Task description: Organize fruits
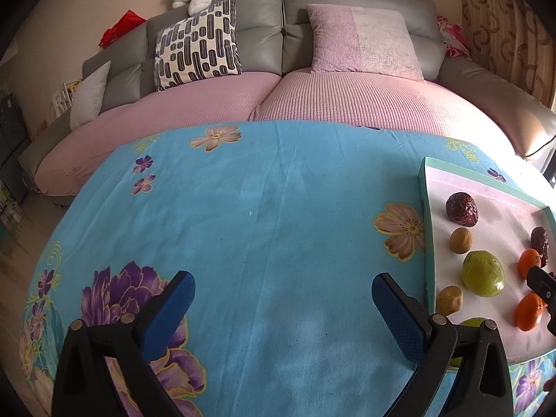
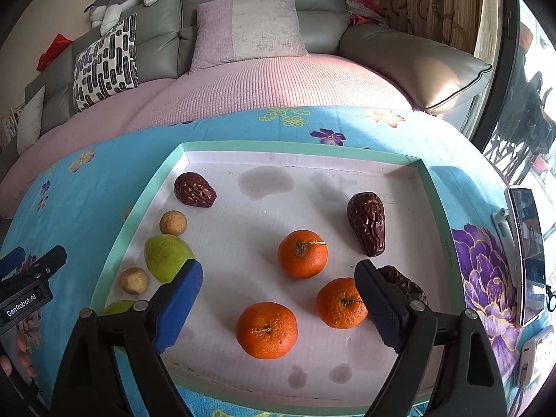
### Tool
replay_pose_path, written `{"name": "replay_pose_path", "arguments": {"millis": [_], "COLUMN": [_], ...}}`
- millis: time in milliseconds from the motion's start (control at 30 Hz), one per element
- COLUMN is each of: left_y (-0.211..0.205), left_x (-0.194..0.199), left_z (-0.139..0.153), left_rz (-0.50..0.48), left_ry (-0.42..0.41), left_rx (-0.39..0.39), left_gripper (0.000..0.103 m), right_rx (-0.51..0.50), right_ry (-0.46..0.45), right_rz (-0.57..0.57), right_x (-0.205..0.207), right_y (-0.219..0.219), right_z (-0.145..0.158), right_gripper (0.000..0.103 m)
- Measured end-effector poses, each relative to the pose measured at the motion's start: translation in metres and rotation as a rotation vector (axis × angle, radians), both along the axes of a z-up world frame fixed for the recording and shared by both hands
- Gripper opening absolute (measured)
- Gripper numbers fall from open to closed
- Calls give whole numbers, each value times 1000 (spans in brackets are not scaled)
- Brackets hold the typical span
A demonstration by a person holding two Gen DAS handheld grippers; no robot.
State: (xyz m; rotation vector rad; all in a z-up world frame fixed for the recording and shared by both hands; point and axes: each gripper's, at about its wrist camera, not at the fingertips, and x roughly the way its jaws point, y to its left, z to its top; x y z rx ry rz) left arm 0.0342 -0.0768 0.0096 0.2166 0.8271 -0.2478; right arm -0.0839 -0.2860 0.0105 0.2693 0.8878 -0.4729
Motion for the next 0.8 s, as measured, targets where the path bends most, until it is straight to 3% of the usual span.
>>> {"name": "replay_pose_path", "arguments": {"millis": [100,300,800], "left_y": [2,14,54], "left_x": [-7,-13,-45], "left_z": [4,0,-5], "left_rz": [36,82,93], "left_ry": [-28,14,19], "left_rx": [11,15,51], "left_gripper": [103,103,103], "right_rx": [-12,-31,-34], "right_ry": [3,0,-19], "right_rz": [11,60,112], "right_x": [-2,-7,-38], "right_y": [6,23,70], "right_z": [2,6,11], "right_gripper": [90,90,90]}}
